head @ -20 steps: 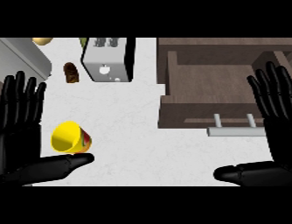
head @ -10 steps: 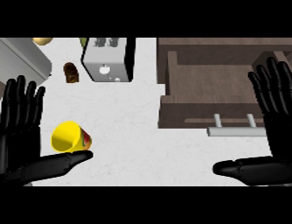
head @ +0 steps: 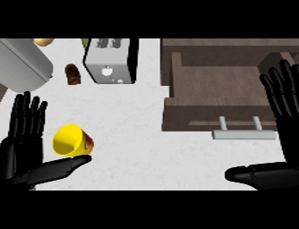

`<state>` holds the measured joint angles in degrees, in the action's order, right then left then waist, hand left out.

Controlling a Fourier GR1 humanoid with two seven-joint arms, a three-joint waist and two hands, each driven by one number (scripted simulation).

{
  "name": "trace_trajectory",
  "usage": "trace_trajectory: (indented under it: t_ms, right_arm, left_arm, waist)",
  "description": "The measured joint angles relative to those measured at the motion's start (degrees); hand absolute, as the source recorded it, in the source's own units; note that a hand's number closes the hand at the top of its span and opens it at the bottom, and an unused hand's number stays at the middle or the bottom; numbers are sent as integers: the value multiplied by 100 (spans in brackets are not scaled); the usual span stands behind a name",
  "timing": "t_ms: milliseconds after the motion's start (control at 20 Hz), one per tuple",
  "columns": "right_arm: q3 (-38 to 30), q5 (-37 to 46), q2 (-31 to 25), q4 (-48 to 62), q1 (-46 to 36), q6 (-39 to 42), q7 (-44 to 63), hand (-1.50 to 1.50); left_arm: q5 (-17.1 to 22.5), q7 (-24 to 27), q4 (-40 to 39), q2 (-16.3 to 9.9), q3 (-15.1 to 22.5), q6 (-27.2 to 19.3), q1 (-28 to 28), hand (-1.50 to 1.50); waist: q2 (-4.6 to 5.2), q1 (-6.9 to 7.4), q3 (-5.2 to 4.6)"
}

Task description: Pick up the cup, place it into the drawer and close the drawer

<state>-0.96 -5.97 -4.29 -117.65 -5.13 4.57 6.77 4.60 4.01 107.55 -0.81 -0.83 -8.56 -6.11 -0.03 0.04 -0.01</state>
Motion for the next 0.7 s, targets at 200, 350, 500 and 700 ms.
trace_trajectory:
  t_ms: [200,350,500,700]
  right_arm:
    - [-25,-54,-9,-42,-6,37,36,-150]
    - [-68,-89,-34,-22,-86,46,99,-150]
    - [-165,-180,-81,-42,-87,74,182,-150]
    - [-91,-148,-37,-77,-2,105,145,-150]
  left_arm:
    - [15,241,-300,-21,-143,27,-157,-150]
    - [108,460,-579,-71,-273,95,-165,-150]
    - [141,811,-1026,-80,-363,190,-187,-150]
    - [203,1283,-1687,-93,-524,338,-101,-150]
  waist:
    - [1,2,0]
    - [2,2,0]
    - [1,-1,0]
    - [1,-4,-1]
